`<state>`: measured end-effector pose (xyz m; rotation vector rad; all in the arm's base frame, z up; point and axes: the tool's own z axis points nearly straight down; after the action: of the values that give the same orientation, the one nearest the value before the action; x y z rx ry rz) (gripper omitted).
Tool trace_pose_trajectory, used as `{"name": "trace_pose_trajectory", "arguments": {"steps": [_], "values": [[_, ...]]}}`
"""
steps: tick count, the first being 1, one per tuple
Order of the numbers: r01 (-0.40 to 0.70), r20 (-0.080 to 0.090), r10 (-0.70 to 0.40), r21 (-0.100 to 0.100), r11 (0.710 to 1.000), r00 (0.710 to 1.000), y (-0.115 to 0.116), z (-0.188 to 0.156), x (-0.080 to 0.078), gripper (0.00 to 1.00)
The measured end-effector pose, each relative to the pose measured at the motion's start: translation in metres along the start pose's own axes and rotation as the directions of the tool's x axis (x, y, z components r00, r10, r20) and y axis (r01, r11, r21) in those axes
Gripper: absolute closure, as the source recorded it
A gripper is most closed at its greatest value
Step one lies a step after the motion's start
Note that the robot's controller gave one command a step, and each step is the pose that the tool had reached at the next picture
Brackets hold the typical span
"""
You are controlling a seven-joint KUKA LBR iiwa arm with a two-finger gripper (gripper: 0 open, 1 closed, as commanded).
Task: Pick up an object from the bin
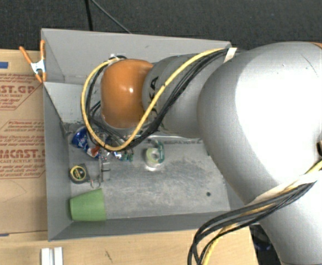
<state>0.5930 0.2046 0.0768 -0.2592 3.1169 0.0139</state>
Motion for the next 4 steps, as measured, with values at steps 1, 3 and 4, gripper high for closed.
{"name": "trace_pose_trajectory", "arguments": {"steps": [1, 3, 4], "values": [[0.048, -0.004, -0.048, -0.003, 0.999, 0.999, -0.031, 0.002, 0.007, 0.00], [-0.530, -0.002, 0.530, 0.009, 0.848, 0.848, -0.038, -0.105, 0.014, 1.00], [-0.591, 0.000, 0.591, 0.010, 0.806, 0.806, -0.065, -0.212, 0.035, 1.00]]}}
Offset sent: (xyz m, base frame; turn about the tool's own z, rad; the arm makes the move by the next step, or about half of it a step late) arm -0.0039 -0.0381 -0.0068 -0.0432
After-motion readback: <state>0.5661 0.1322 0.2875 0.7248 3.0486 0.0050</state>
